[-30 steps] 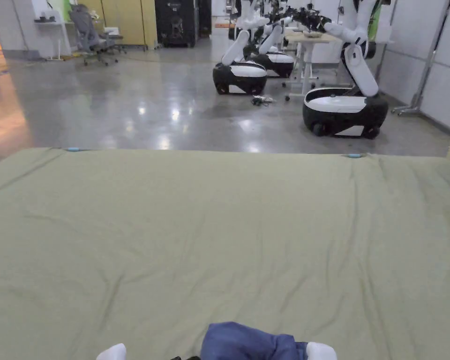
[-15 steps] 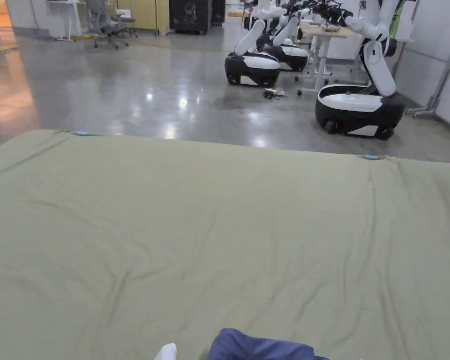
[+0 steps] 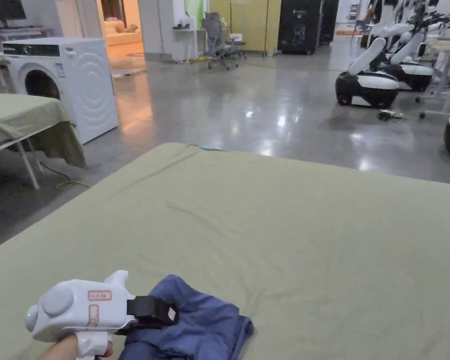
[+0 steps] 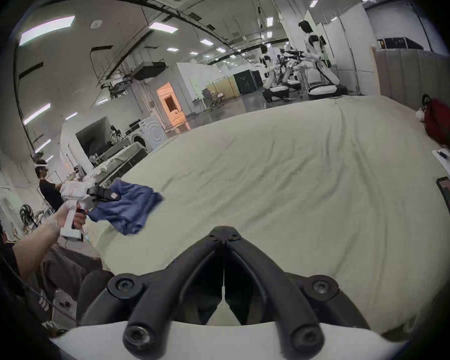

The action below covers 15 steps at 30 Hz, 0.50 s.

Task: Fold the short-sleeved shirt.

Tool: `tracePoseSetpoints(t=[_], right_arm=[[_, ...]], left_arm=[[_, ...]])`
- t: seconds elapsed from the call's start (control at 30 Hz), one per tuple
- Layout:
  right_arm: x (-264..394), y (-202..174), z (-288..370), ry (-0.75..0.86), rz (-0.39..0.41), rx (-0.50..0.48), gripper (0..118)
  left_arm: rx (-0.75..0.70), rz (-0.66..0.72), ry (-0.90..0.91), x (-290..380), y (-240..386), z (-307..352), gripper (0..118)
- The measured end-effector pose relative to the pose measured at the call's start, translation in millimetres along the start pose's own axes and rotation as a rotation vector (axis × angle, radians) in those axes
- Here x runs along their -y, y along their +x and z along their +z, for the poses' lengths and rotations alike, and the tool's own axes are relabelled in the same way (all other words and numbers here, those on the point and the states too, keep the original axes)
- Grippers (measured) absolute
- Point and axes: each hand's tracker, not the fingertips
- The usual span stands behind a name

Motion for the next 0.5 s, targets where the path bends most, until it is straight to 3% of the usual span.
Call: tracePoseSetpoints(t=[0.07,0.13,0.23,0.27,0.3,0.33,0.37,0.43,0.5], right_arm=[[0.9,-6.4,-1.1,-0.002,0.003,0.010,4],[3.4,-11.7,-1.6,0.000,-0.005,0.010,4],[5.4,-19.5,-5.8,-0.005,-0.002,0.010,4],[5.4,-20.8,-7.2,-0.010,0.000,0.007,4],[5.7,-22.9,-8.0,-0.011,0.000,0.005,4],[5.9,-24.1,-8.1,-0.005,0.002,0.002,4],[5.1,-25.7,-7.6,0.002,0.001,-0.004,4],[1.4,-29.1,-5.8,0.013,-0.011,-0.021,4],[-2.2,-29.7,-0.1,0.029,-0.001,-0.033,4]], left_arm=[[-0.101,-0.035,0.027,-18.4,-34.0,22.5,33],[-0.195,0.034,0.020,-32.8,-76.4,34.4,33],[-0.136,0.193,0.036,-30.4,-116.2,40.8,33],[-0.073,0.207,0.047,-27.3,-113.2,39.8,33],[-0.116,0.166,0.056,-24.8,-105.1,37.6,33],[-0.154,0.116,0.077,-23.1,-97.3,36.3,39],[-0.166,0.094,0.093,-20.9,-92.1,37.6,54],[-0.182,0.081,0.104,-19.6,-85.6,47.1,102],[-0.210,0.039,0.130,-21.2,-77.5,68.7,106]])
